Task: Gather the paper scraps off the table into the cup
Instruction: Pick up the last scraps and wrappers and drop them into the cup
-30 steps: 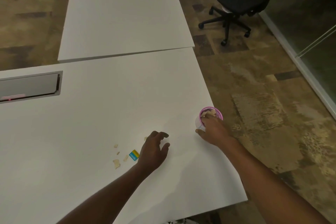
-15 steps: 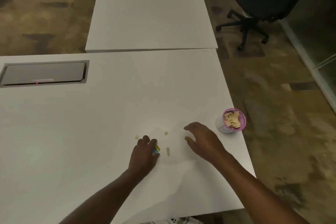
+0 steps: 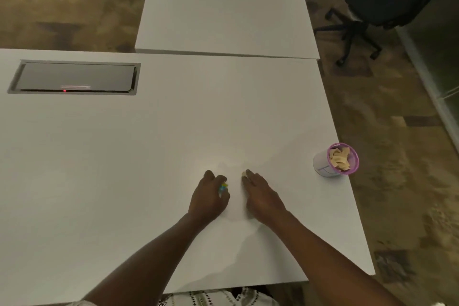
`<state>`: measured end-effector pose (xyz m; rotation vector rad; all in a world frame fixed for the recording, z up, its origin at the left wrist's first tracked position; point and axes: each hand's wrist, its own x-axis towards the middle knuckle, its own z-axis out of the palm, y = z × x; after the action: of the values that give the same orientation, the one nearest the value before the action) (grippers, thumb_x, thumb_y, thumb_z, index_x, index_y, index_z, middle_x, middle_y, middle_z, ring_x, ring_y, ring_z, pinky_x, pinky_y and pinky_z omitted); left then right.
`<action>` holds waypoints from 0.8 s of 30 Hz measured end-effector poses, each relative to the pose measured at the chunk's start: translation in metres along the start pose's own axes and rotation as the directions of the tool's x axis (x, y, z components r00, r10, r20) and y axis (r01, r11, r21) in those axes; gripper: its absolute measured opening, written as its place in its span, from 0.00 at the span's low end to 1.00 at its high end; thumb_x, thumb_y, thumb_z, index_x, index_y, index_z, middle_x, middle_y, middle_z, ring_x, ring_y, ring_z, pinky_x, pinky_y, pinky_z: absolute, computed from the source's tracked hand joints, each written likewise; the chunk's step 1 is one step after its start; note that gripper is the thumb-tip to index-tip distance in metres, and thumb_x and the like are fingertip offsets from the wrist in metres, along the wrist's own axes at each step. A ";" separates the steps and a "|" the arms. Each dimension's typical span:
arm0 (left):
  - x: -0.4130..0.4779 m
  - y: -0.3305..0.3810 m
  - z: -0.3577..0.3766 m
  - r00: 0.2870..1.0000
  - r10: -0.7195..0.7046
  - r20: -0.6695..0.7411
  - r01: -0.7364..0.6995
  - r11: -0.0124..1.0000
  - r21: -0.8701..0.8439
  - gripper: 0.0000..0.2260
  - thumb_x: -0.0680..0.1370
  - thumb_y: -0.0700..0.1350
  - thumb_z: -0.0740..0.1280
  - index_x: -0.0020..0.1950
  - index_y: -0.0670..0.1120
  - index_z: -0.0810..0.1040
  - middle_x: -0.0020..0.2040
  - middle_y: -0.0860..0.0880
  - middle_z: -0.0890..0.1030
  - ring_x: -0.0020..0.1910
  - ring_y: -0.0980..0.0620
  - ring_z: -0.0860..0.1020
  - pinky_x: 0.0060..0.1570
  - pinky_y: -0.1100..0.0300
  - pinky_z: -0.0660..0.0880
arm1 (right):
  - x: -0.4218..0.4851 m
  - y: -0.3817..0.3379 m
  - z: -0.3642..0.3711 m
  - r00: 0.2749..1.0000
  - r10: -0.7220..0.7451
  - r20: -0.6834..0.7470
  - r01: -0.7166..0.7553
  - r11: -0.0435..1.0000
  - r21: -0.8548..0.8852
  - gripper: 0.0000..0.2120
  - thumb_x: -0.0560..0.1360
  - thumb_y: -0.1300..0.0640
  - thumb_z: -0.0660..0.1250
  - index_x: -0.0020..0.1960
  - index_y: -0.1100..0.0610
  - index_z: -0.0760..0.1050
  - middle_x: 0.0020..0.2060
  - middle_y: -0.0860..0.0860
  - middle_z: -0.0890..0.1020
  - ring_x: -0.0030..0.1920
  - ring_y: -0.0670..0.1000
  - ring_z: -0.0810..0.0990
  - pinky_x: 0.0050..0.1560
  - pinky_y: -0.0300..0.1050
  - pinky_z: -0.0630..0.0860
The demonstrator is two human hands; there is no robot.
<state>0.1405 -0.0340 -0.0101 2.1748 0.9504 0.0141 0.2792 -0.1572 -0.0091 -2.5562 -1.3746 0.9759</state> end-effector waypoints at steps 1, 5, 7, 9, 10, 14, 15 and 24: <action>0.001 -0.004 -0.008 0.998 -0.062 -0.025 0.060 0.995 -0.075 0.10 0.76 0.44 0.67 0.56 0.46 0.80 0.49 0.45 0.74 0.44 0.47 0.77 0.44 0.59 0.72 | -0.003 -0.003 0.004 1.000 0.013 -0.013 -0.013 1.000 0.005 0.35 0.73 0.67 0.56 0.79 0.54 0.52 0.80 0.48 0.49 0.79 0.52 0.48 0.73 0.51 0.65; 0.004 -0.028 -0.033 0.914 -0.406 -0.019 0.370 0.851 -0.373 0.09 0.78 0.45 0.61 0.45 0.46 0.81 0.44 0.43 0.79 0.41 0.46 0.77 0.43 0.55 0.73 | -0.014 -0.024 0.025 0.999 -0.011 -0.041 0.011 1.000 -0.009 0.35 0.74 0.66 0.56 0.79 0.55 0.52 0.80 0.52 0.48 0.79 0.54 0.48 0.71 0.51 0.67; 0.004 -0.037 -0.040 0.851 -0.524 0.022 0.457 0.721 -0.521 0.13 0.78 0.48 0.59 0.39 0.46 0.78 0.38 0.44 0.80 0.33 0.47 0.77 0.38 0.55 0.74 | -0.018 -0.036 0.033 0.998 -0.049 -0.040 0.050 0.999 0.003 0.33 0.75 0.65 0.56 0.79 0.55 0.53 0.80 0.52 0.51 0.79 0.53 0.50 0.72 0.51 0.66; 0.003 -0.042 -0.045 0.831 -0.556 0.034 0.485 0.692 -0.534 0.17 0.80 0.52 0.58 0.37 0.44 0.77 0.33 0.45 0.80 0.27 0.49 0.76 0.33 0.57 0.73 | -0.019 -0.044 0.036 0.994 -0.083 -0.064 0.085 0.996 0.028 0.31 0.77 0.63 0.56 0.79 0.55 0.55 0.79 0.51 0.55 0.79 0.51 0.52 0.73 0.48 0.65; 0.003 -0.044 -0.047 0.841 -0.540 0.032 0.480 0.717 -0.505 0.19 0.80 0.54 0.59 0.36 0.44 0.77 0.32 0.46 0.80 0.26 0.50 0.76 0.32 0.58 0.73 | -0.019 -0.047 0.037 0.992 -0.084 -0.093 0.088 0.995 0.044 0.30 0.77 0.62 0.57 0.78 0.55 0.56 0.78 0.51 0.57 0.78 0.50 0.54 0.73 0.47 0.65; 0.009 -0.046 -0.049 0.908 -0.419 0.012 0.402 0.861 -0.311 0.15 0.80 0.52 0.64 0.41 0.43 0.79 0.39 0.46 0.83 0.38 0.46 0.80 0.41 0.55 0.75 | -0.012 -0.050 0.030 0.974 0.035 -0.222 -0.005 0.991 0.133 0.29 0.78 0.63 0.58 0.77 0.54 0.59 0.78 0.51 0.58 0.78 0.49 0.55 0.73 0.44 0.62; 0.010 -0.045 -0.049 0.926 -0.378 0.000 0.366 0.896 -0.253 0.12 0.79 0.50 0.64 0.44 0.43 0.79 0.42 0.47 0.82 0.43 0.45 0.80 0.42 0.56 0.73 | -0.008 -0.049 0.026 0.972 0.071 -0.222 -0.038 0.988 0.149 0.29 0.77 0.64 0.57 0.78 0.54 0.59 0.78 0.51 0.57 0.78 0.49 0.53 0.73 0.46 0.62; 0.017 -0.047 -0.041 0.942 0.090 0.322 -0.206 0.915 0.347 0.41 0.74 0.56 0.71 0.79 0.44 0.54 0.64 0.43 0.69 0.60 0.41 0.70 0.58 0.49 0.71 | 0.000 -0.041 0.015 0.997 -0.041 -0.065 0.031 0.988 -0.150 0.30 0.74 0.65 0.58 0.75 0.59 0.58 0.75 0.55 0.60 0.73 0.57 0.60 0.61 0.52 0.76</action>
<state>0.1115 0.0240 -0.0157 2.5044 0.6469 -0.4501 0.2410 -0.1357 -0.0064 -2.6322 -1.5236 0.8013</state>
